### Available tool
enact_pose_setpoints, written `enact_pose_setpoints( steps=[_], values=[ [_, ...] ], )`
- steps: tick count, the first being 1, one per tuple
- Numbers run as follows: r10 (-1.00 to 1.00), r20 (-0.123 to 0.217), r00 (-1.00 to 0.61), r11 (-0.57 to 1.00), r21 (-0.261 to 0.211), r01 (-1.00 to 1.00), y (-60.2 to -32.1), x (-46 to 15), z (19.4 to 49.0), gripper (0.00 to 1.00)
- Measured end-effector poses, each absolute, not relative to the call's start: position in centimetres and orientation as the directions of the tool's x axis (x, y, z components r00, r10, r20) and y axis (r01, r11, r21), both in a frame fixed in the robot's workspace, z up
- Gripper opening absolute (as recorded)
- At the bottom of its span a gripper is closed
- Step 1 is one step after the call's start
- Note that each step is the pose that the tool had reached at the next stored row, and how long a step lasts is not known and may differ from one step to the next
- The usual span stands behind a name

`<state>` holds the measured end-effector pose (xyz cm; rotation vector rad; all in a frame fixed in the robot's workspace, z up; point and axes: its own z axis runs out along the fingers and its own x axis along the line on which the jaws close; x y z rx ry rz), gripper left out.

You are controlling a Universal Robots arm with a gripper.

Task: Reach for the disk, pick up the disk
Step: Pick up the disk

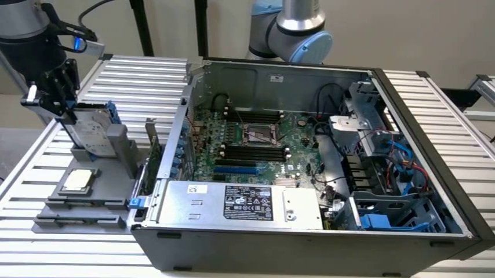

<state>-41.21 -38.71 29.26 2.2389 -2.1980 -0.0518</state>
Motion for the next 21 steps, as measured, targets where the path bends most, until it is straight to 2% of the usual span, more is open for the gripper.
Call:
enact_pose_setpoints(
  steps=[11, 21],
  values=[
    [-1.000, -0.021, 0.018, -0.019, 0.026, -0.999, -38.7, -41.2, 29.6, 0.33],
    [-1.000, -0.021, 0.019, -0.019, 0.026, -0.999, -38.7, -40.7, 32.7, 0.33]
  ],
)
